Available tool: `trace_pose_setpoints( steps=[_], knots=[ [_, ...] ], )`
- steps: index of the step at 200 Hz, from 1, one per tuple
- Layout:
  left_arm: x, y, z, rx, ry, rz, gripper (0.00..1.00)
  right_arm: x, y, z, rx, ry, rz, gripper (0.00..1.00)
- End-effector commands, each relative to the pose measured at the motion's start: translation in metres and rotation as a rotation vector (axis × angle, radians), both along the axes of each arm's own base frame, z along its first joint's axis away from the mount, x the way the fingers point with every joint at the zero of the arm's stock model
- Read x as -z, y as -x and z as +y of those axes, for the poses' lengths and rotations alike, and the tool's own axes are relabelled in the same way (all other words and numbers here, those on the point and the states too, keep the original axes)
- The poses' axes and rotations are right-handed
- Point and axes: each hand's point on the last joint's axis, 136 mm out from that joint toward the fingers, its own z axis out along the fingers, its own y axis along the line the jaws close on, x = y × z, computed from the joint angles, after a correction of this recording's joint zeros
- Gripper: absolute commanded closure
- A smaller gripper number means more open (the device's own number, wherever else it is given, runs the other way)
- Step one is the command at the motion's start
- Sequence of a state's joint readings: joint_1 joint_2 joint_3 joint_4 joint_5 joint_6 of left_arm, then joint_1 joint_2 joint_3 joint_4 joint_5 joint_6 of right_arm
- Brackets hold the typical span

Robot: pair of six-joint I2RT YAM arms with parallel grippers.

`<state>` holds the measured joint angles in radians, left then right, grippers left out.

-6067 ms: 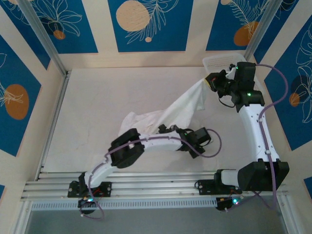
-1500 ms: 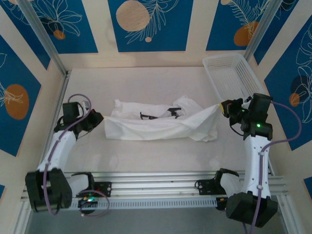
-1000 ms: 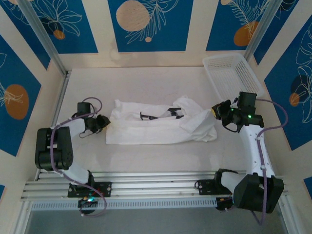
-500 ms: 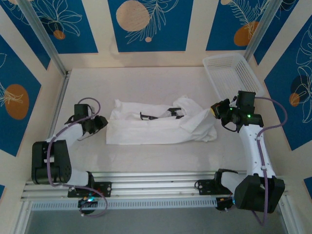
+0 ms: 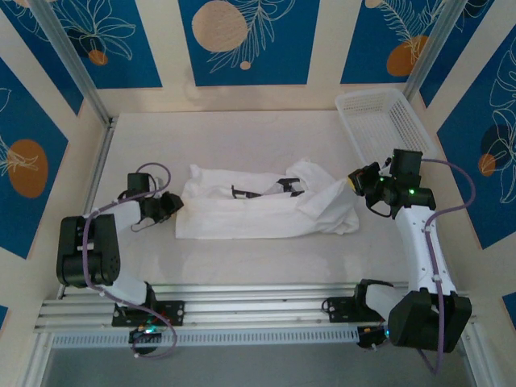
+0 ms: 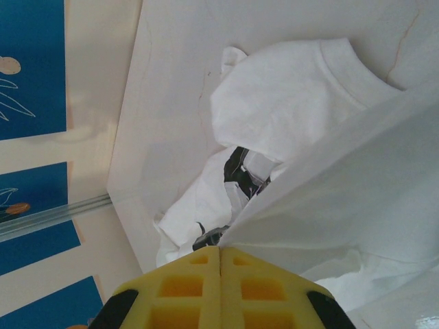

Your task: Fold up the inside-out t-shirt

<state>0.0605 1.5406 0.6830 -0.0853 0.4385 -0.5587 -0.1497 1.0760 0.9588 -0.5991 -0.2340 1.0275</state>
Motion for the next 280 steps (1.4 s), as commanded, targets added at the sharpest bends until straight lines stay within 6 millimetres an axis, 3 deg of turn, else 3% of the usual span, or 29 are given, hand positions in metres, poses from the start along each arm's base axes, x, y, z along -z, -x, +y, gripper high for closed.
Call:
trace_pose_setpoints(
  steps=[1,28,54,71,103,108,123,138,155,167,187,197,207,220,237,252,280],
  knots=[
    [-0.002,-0.002,-0.007,0.020,0.029,-0.015,0.86,-0.012,0.001,0.001,-0.005,0.015,-0.028,1.00],
    [-0.001,-0.001,-0.007,0.020,0.031,-0.015,0.90,-0.013,0.000,0.001,-0.005,0.015,-0.029,1.00],
    [0.005,0.003,-0.009,0.027,0.042,0.002,0.79,-0.012,0.000,0.001,-0.005,0.017,-0.028,1.00],
    [0.007,0.004,-0.010,0.029,0.044,0.007,0.78,-0.012,0.000,0.002,-0.007,0.014,-0.029,1.00],
    [0.003,0.003,-0.011,0.028,0.049,-0.001,0.96,-0.016,0.000,0.002,-0.007,0.013,-0.035,1.00],
    [-0.001,0.001,-0.012,0.030,0.056,-0.010,1.00,-0.018,-0.001,0.002,-0.005,0.012,-0.038,1.00],
    [-0.021,-0.004,-0.015,0.029,0.081,-0.048,1.00,-0.028,-0.003,0.002,0.003,0.001,-0.056,1.00],
    [-0.072,-0.013,-0.017,0.030,0.103,-0.142,1.00,-0.053,-0.008,0.002,0.025,-0.024,-0.106,1.00],
    [-0.175,-0.024,-0.009,0.010,0.044,-0.354,1.00,-0.109,-0.018,0.000,0.067,-0.058,-0.229,1.00],
    [-0.265,-0.025,0.000,-0.009,-0.024,-0.538,1.00,-0.166,-0.023,-0.007,0.108,-0.063,-0.351,1.00],
    [-0.406,-0.012,0.010,-0.042,-0.105,-0.812,1.00,-0.281,-0.014,-0.015,0.160,-0.046,-0.608,1.00],
    [-0.461,0.001,0.013,-0.062,-0.131,-0.923,1.00,-0.337,0.001,-0.017,0.171,-0.026,-0.749,1.00],
    [-0.506,0.017,0.018,-0.092,-0.157,-1.020,1.00,-0.379,0.018,-0.017,0.181,-0.003,-0.861,1.00],
    [-0.545,0.040,0.025,-0.143,-0.193,-1.118,1.00,-0.418,0.042,-0.019,0.199,0.033,-0.984,1.00],
    [-0.576,0.069,0.033,-0.206,-0.214,-1.218,1.00,-0.445,0.065,-0.023,0.239,0.078,-1.078,1.00],
    [-0.593,0.091,0.037,-0.248,-0.216,-1.284,1.00,-0.458,0.078,-0.023,0.248,0.096,-1.121,1.00],
    [-0.605,0.118,0.047,-0.320,-0.247,-1.345,1.00,-0.477,0.095,-0.013,0.193,0.117,-1.193,1.00]
  ],
)
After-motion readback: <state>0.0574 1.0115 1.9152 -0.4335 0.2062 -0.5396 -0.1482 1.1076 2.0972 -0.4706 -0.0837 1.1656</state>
